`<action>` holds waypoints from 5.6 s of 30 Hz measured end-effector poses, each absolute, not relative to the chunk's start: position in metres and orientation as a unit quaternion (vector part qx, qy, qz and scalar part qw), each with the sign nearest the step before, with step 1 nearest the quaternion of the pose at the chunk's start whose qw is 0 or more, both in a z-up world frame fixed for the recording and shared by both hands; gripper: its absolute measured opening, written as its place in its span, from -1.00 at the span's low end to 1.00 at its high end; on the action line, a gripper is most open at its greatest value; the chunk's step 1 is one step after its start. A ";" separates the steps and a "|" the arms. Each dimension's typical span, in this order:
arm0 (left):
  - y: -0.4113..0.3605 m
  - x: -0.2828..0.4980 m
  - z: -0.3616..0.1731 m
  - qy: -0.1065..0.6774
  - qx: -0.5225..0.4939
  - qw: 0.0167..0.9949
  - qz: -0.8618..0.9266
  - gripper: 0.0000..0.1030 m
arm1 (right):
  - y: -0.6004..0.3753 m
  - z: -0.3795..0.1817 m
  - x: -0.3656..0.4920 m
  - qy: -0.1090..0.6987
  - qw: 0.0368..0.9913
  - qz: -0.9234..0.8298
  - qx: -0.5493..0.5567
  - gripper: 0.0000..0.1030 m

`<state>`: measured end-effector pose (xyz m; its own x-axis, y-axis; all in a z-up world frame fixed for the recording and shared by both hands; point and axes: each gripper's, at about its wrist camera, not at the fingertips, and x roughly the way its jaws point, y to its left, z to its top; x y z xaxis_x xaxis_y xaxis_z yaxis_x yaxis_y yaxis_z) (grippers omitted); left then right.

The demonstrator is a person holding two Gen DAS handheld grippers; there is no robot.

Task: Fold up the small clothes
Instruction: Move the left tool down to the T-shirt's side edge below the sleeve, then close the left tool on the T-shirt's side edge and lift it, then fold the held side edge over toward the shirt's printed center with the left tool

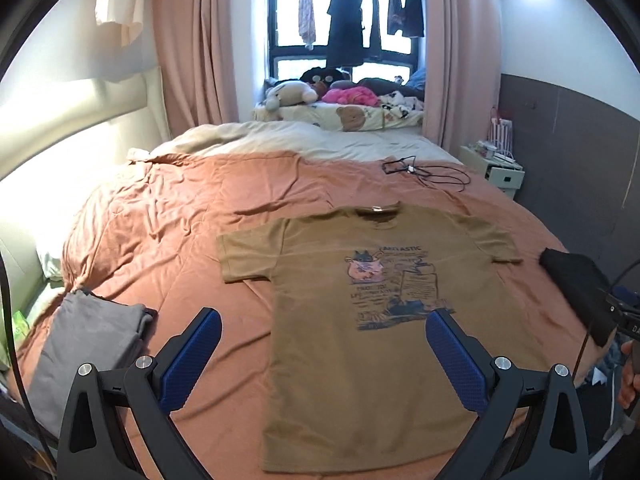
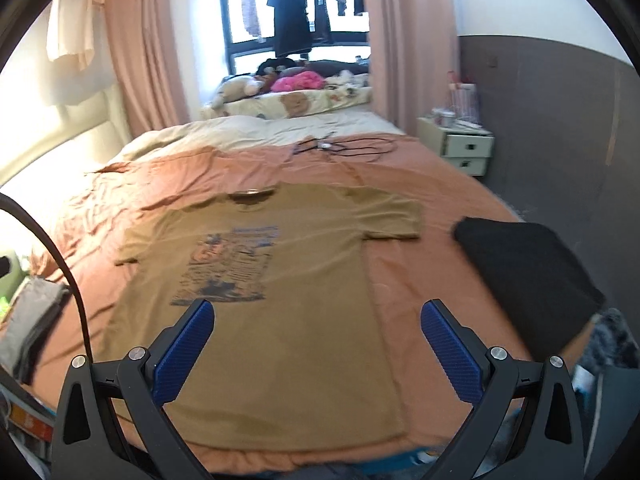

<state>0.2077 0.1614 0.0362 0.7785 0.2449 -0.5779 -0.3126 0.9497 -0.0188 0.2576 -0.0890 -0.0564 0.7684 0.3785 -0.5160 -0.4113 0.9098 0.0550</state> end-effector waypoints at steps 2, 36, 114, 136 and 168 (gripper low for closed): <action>0.173 0.215 0.037 0.305 -0.063 0.938 0.151 0.99 | -0.086 -0.056 0.268 0.266 0.936 0.229 -0.026 1.00; 0.355 0.289 -0.010 0.309 -0.193 0.901 0.234 0.99 | 0.019 -0.096 0.411 0.284 0.891 0.352 0.035 0.73; 0.465 0.443 -0.168 0.307 -0.419 0.829 0.207 -0.86 | 0.221 -0.182 0.568 0.461 0.777 0.428 0.037 -0.38; 0.464 0.465 -0.140 0.297 -0.438 0.846 0.072 -0.89 | 0.281 -0.247 0.618 0.557 0.678 0.445 0.180 -0.88; 0.386 0.523 -0.156 0.408 -0.407 0.817 -0.017 -0.83 | 0.171 -0.232 0.673 0.550 0.692 0.421 0.201 -0.94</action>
<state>0.5235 0.3865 -0.1556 0.6663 -0.3602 -0.6528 -0.3034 0.6688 -0.6787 0.6728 0.1715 -0.2322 0.0388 0.8046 -0.5926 -0.3622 0.5640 0.7421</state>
